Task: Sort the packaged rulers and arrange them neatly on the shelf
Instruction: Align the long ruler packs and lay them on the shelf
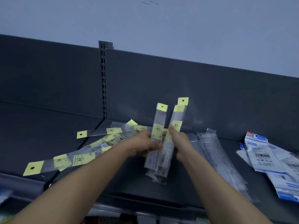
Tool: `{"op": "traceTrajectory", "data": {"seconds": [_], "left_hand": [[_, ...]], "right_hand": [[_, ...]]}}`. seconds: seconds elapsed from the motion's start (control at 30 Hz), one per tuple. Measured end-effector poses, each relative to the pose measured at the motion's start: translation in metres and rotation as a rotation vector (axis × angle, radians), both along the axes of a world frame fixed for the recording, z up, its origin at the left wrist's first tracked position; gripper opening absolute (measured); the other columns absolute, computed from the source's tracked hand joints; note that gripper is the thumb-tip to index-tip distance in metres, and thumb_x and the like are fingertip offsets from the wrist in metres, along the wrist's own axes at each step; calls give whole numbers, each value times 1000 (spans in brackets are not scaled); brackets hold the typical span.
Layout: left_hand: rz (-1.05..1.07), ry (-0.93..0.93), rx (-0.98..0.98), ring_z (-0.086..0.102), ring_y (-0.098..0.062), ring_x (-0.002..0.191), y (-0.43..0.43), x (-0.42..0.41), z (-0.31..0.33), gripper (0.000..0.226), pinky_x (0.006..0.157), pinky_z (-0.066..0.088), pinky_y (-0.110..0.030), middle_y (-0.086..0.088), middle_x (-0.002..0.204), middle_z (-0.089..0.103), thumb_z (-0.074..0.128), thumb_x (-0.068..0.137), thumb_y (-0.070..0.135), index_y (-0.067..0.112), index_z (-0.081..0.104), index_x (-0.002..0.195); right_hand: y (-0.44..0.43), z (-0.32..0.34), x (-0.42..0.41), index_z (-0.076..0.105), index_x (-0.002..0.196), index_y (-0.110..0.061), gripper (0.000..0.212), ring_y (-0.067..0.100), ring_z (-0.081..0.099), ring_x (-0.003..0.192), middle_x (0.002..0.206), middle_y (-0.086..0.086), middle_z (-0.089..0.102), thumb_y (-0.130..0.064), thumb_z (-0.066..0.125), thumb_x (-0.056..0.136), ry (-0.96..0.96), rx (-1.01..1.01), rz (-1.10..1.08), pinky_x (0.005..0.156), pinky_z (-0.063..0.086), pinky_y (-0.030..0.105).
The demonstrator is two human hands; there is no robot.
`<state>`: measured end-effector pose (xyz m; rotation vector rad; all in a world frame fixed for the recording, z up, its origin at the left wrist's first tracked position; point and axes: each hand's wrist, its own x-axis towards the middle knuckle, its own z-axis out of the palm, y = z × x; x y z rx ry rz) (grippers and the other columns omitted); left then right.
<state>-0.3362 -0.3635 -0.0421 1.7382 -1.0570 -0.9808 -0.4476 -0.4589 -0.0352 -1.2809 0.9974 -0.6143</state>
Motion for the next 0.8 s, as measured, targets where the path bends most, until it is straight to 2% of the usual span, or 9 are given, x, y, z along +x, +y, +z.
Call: {"op": "traceTrajectory", "data": {"seconds": [0.07,0.13,0.2,0.27,0.33,0.47,0.63,0.73,0.8], "left_hand": [[6,48,-37,65,-22,83,-2,2,-2,16,55,46,-27,-8,99,72,69,87,12,23,64,98],[2,52,-35,68,-22,86,-3,2,-2,14,65,54,-37,-5,97,72,69,87,12,21,64,97],[-47,8,14,70,-20,83,-3,0,-2,20,74,57,-42,-6,96,71,71,86,12,16,64,104],[-117,-134,110,65,-11,58,-2,-5,-1,21,57,56,-33,-3,83,67,70,86,14,15,60,105],[-138,-304,196,61,-10,47,-2,-12,3,16,47,54,-27,-1,74,61,67,89,20,15,56,100],[-152,-553,301,68,-28,67,-7,-21,4,18,52,56,-30,-11,90,61,58,94,22,5,54,91],[-43,-1018,218,53,-26,112,-5,1,0,33,85,46,-34,-7,122,57,61,90,30,14,62,119],[63,-1181,358,47,-26,118,-1,23,-3,40,92,39,-38,-4,122,52,63,85,44,18,59,115],[74,-1105,411,53,-24,111,0,33,-2,29,87,35,-36,-1,114,59,66,83,45,20,60,97]], "right_hand": [[-5,-6,-4,69,89,-9,35,25,64,88,95,9,68,-38,51,98,87,-106,-13,78,55,37],[-7,-16,-8,65,98,-10,25,21,66,85,95,6,70,-33,62,92,125,-187,-10,72,56,36],[-8,-27,-9,59,104,-9,35,24,67,91,99,7,69,-35,71,83,243,-310,-32,79,57,43],[-7,-33,-10,52,109,-8,43,29,64,99,105,8,65,-35,70,82,393,-425,-54,83,55,44],[-8,-33,-12,50,114,-7,40,31,61,105,113,12,63,-32,65,86,520,-508,-39,79,50,36],[-13,-32,-14,61,107,-5,33,33,59,103,117,15,58,-31,60,86,762,-660,41,71,40,29],[-10,-31,-16,62,117,-12,33,31,54,111,123,12,52,-20,52,87,744,-728,58,86,44,34],[-2,-32,-10,63,121,-17,34,26,50,120,129,7,53,-25,55,89,673,-832,129,94,43,33],[4,-32,-5,65,120,-21,33,24,46,124,132,5,54,-29,56,89,681,-909,228,96,41,33]]}}
